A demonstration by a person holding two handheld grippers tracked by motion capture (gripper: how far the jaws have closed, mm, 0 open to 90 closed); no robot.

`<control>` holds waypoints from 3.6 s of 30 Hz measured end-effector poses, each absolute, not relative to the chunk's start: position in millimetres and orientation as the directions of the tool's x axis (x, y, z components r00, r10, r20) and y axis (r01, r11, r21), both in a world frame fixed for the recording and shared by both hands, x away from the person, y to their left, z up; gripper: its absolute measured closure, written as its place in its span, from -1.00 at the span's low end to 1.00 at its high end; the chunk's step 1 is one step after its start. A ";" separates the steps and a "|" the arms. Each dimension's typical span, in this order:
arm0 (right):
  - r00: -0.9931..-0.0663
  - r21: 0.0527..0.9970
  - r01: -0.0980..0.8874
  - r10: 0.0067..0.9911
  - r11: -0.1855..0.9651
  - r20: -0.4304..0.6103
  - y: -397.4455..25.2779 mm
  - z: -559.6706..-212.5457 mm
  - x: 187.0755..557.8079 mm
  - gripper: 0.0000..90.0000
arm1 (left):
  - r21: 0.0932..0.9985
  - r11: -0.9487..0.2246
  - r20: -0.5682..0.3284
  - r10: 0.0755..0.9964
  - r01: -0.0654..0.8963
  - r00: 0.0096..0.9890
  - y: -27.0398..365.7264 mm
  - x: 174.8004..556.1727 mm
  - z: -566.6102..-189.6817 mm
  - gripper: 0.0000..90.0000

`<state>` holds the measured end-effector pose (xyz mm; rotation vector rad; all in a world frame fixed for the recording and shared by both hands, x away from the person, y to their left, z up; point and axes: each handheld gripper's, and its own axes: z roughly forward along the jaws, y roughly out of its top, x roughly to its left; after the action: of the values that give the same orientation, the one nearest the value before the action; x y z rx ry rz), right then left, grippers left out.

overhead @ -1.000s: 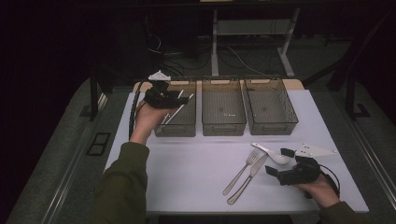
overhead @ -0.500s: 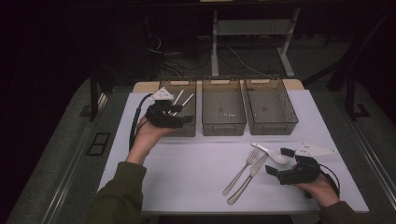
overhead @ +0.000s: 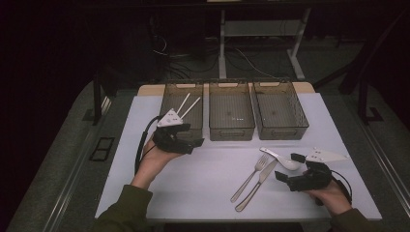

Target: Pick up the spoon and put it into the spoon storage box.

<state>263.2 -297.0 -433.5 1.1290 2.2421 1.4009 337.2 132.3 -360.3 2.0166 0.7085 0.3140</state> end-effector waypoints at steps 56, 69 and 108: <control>-0.629 0.781 0.555 0.759 0.286 0.169 -319.9 -427.3 273.0 -0.64 | 0.824 -0.431 -0.094 0.538 0.369 0.838 140.6 275.3 -430.7 -1.00; -0.609 0.760 0.585 0.772 0.283 0.180 -324.5 -427.5 280.0 0.14 | 0.824 -0.425 -0.103 0.538 0.375 0.837 140.6 275.2 -430.4 -1.00; -0.579 0.669 0.669 0.792 0.324 0.195 -333.0 -445.4 305.1 0.13 | 0.820 -0.418 -0.121 0.541 0.391 0.832 143.1 277.0 -432.1 -1.00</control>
<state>305.1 -333.0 -445.4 1.3463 2.4153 1.0942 277.0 143.1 -432.1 2.0605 0.6842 0.1998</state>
